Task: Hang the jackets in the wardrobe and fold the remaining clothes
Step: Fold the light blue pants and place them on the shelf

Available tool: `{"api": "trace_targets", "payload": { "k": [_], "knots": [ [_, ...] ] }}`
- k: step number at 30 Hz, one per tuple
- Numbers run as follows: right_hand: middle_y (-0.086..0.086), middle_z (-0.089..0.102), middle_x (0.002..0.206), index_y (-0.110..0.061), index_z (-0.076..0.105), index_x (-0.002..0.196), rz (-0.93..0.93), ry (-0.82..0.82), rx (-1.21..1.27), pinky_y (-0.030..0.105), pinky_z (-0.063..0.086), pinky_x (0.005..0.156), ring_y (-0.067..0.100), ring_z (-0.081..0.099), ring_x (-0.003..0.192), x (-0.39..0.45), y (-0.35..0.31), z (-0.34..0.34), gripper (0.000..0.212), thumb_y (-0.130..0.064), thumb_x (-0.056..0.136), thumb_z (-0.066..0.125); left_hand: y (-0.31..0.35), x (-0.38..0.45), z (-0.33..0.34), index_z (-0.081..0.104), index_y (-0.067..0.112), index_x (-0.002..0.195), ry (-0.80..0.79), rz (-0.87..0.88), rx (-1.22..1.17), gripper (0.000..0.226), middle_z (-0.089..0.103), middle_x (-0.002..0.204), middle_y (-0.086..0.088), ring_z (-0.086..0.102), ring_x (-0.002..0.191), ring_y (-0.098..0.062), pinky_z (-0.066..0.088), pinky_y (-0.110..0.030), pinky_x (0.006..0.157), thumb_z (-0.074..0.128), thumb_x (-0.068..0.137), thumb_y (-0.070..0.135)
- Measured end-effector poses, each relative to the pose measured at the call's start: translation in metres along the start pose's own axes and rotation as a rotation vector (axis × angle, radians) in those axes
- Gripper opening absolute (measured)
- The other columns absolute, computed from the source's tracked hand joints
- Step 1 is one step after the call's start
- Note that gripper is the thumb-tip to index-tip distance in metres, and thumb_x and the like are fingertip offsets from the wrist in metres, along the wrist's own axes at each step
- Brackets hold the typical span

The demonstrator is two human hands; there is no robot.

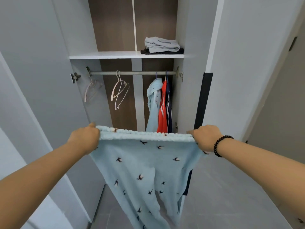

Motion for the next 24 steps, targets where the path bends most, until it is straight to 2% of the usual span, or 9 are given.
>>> {"api": "trace_targets", "payload": {
  "k": [1, 4, 8, 11, 13, 16, 19, 21, 24],
  "knots": [
    [0.001, 0.065, 0.096, -0.019, 0.060, 0.106, -0.009, -0.041, 0.072, 0.028, 0.041, 0.058, 0.021, 0.058, 0.079, 0.001, 0.003, 0.006, 0.021, -0.016, 0.088, 0.049, 0.000, 0.004, 0.000, 0.042, 0.044, 0.140, 0.010, -0.007, -0.108, 0.061, 0.045, 0.118, -0.001, 0.059, 0.101, -0.027, 0.052, -0.036, 0.084, 0.046, 0.092, 0.007],
    [0.002, 0.066, 0.093, -0.015, 0.062, 0.096, 0.072, -0.141, 0.299, 0.027, 0.043, 0.060, 0.019, 0.057, 0.076, 0.005, 0.018, 0.021, 0.015, -0.027, 0.088, 0.055, 0.017, 0.012, 0.002, 0.055, 0.018, 0.130, 0.076, 0.063, -0.155, 0.044, 0.047, 0.115, -0.005, 0.060, 0.099, -0.030, 0.051, -0.041, 0.081, 0.049, 0.088, 0.003],
    [-0.002, 0.058, 0.070, -0.015, 0.057, 0.073, 0.089, -0.203, 0.534, 0.023, 0.038, 0.053, 0.014, 0.052, 0.063, 0.016, 0.030, 0.035, 0.043, -0.056, 0.073, 0.071, 0.052, 0.005, 0.018, 0.069, 0.011, 0.089, -0.017, 0.333, -0.269, 0.009, 0.043, 0.081, 0.007, 0.057, 0.082, -0.020, 0.038, -0.026, 0.064, 0.067, 0.087, 0.020],
    [0.000, 0.040, 0.064, -0.013, 0.042, 0.065, 0.048, -0.245, 0.767, 0.026, 0.029, 0.056, 0.016, 0.037, 0.060, 0.016, 0.029, 0.049, 0.060, -0.067, 0.071, 0.068, 0.055, -0.003, 0.034, 0.065, 0.013, 0.065, -0.177, 0.382, -0.346, 0.033, 0.051, 0.084, -0.003, 0.055, 0.073, -0.018, 0.045, -0.031, 0.066, 0.079, 0.075, 0.042],
    [0.000, 0.036, 0.062, -0.015, 0.035, 0.060, 0.084, -0.221, 0.943, 0.026, 0.026, 0.055, 0.015, 0.033, 0.058, 0.015, 0.030, 0.060, 0.059, -0.064, 0.077, 0.064, 0.051, -0.008, 0.039, 0.064, 0.010, 0.062, -0.157, 0.381, -0.414, 0.046, 0.054, 0.083, -0.009, 0.055, 0.071, -0.022, 0.044, -0.030, 0.066, 0.074, 0.071, 0.054],
    [-0.002, 0.034, 0.056, -0.018, 0.030, 0.055, 0.190, -0.229, 1.136, 0.023, 0.024, 0.050, 0.014, 0.031, 0.052, 0.017, 0.025, 0.083, 0.057, -0.055, 0.086, 0.060, 0.047, -0.016, 0.043, 0.070, 0.003, 0.079, -0.079, 0.403, -0.449, 0.089, 0.054, 0.082, -0.005, 0.054, 0.070, -0.020, 0.044, -0.027, 0.066, 0.036, 0.072, 0.085],
    [-0.001, 0.044, 0.057, -0.015, 0.038, 0.057, 0.277, -0.079, 1.019, 0.024, 0.029, 0.049, 0.014, 0.039, 0.052, 0.021, 0.020, 0.102, 0.050, -0.046, 0.093, 0.054, 0.041, -0.022, 0.059, 0.058, 0.022, 0.085, -0.131, 0.403, -0.221, 0.061, 0.052, 0.095, 0.004, 0.058, 0.077, -0.016, 0.048, -0.032, 0.073, 0.020, 0.088, 0.070],
    [0.002, 0.050, 0.060, -0.013, 0.041, 0.060, 0.439, 0.091, 1.014, 0.027, 0.033, 0.049, 0.016, 0.046, 0.055, 0.018, 0.025, 0.109, 0.049, -0.044, 0.096, 0.049, 0.039, -0.025, 0.064, 0.051, 0.031, 0.087, -0.122, 0.396, -0.248, 0.033, 0.051, 0.100, 0.008, 0.057, 0.079, -0.011, 0.049, -0.030, 0.076, 0.028, 0.096, 0.054],
    [0.007, 0.055, 0.067, -0.012, 0.046, 0.077, 0.559, 0.201, 1.084, 0.031, 0.042, 0.053, 0.026, 0.054, 0.062, 0.012, 0.027, 0.113, 0.033, -0.038, 0.097, 0.049, 0.028, -0.024, 0.063, 0.067, 0.020, 0.093, -0.014, 0.320, -0.452, 0.023, 0.055, 0.097, 0.004, 0.059, 0.080, -0.010, 0.048, -0.022, 0.075, 0.048, 0.099, 0.031]
  ]
}}
Point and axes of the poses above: each hand's wrist, its own x-axis towards the middle knuckle, its own z-axis out of the palm, y = z × x, the point moved 4 cm from there along x, towards the middle knuckle
